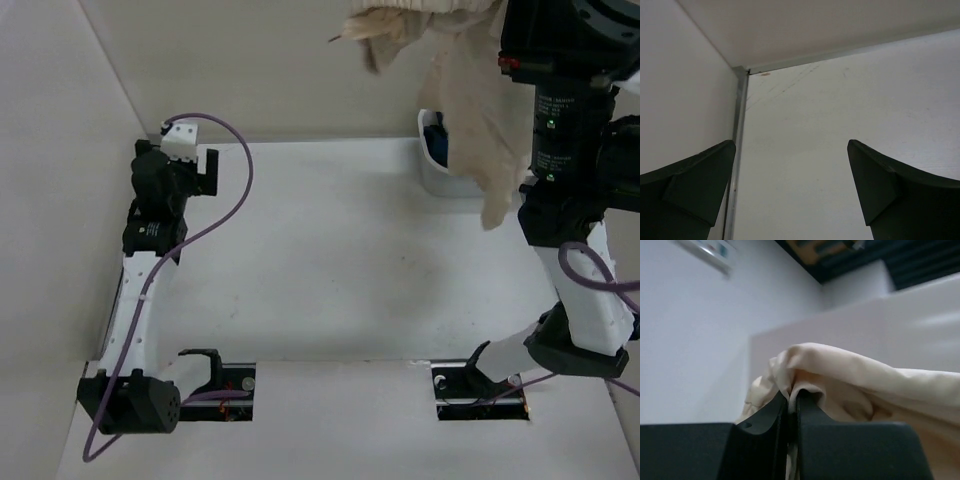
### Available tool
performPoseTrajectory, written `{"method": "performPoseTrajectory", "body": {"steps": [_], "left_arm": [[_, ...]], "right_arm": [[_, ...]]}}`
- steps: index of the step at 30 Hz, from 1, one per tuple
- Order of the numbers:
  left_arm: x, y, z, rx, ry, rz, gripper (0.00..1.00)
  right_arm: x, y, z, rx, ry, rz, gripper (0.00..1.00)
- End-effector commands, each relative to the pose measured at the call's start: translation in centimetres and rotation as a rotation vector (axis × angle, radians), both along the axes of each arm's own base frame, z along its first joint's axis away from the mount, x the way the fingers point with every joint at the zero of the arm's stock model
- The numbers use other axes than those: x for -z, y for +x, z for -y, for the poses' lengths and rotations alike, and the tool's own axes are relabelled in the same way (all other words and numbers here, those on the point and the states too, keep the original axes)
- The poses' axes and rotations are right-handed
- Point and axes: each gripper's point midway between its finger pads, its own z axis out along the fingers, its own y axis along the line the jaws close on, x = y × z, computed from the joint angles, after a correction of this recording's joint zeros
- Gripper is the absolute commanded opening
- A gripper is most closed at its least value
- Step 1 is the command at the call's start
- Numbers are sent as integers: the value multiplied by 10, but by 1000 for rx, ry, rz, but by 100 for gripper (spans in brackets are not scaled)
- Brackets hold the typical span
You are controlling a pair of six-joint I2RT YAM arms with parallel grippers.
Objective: Fold and stack the trousers
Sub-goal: Move the trousers to the center of the board, then flatten the trousers out
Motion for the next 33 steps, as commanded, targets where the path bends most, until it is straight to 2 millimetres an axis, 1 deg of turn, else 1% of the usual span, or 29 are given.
{"method": "performPoseTrajectory", "body": {"steps": [1, 3, 6, 8, 9, 10, 11, 12, 13, 14, 15, 16, 17, 18, 19, 20, 21, 23, 25, 26, 27, 29, 31, 32, 33], "left_arm": [[-28, -13, -36, -115, -33, 118, 100], [-39, -21, -56, -176, -46, 161, 100], [-56, -29, -81, -244, -45, 216, 100], [-65, -33, -94, -279, -40, 249, 100], [-69, -35, -98, -288, -30, 261, 100], [-72, -35, -99, -290, -22, 267, 100], [-74, -36, -98, -283, -8, 268, 100], [-75, -36, -97, -273, 6, 266, 100], [-75, -37, -96, -262, 25, 259, 100], [-73, -36, -93, -243, 39, 246, 100], [-70, -36, -89, -221, 52, 231, 100], [-64, -35, -87, -205, 59, 207, 100], [-56, -34, -85, -188, 62, 173, 100], [-49, -33, -84, -174, 65, 139, 100], [-40, -32, -82, -161, 69, 102, 100], [-32, -32, -82, -152, 75, 70, 100], [-26, -31, -82, -146, 83, 45, 100], [-19, -31, -82, -133, 111, 13, 100], [-16, -29, -72, -86, 152, -13, 100], [-12, -30, -61, -37, 176, -38, 100], [-5, -32, -44, 33, 204, -79, 100], [24, -45, -5, 192, 248, -195, 100], [69, -68, 35, 356, 304, -352, 100], [87, -79, 44, 405, 335, -410, 100], [115, -97, 53, 461, 383, -493, 100]], "right_arm": [[-1, -30, -54, -151, -53, 140, 3], [10, -26, -90, -257, -61, 104, 3], [29, -12, -144, -430, -60, 8, 3], [45, 7, -170, -485, -33, -82, 3], [57, 24, -180, -483, -6, -151, 3], [68, 40, -185, -468, 20, -213, 4], [86, 62, -192, -429, 48, -303, 4], [110, 85, -197, -375, 77, -405, 4], [138, 106, -199, -309, 101, -507, 4], [169, 127, -195, -223, 124, -607, 7], [202, 146, -183, -123, 155, -704, 8], [238, 160, -165, -19, 187, -796, 14], [271, 167, -146, 68, 210, -866, 24], [302, 170, -126, 132, 233, -922, 34], [328, 169, -110, 175, 227, -963, 34], [354, 169, -95, 207, 210, -995, 37], [376, 167, -79, 241, 202, -1025, 41], [421, 164, -48, 313, 172, -1096, 53], [455, 164, -28, 341, 142, -1159, 63], [473, 164, -24, 323, 113, -1201, 65], [489, 165, -23, 289, 87, -1240, 68], [522, 168, -28, 198, 39, -1325, 76], [553, 174, -39, 94, -2, -1408, 81], [569, 176, -46, 44, -34, -1449, 81], [583, 178, -55, 1, -70, -1484, 81]]}}
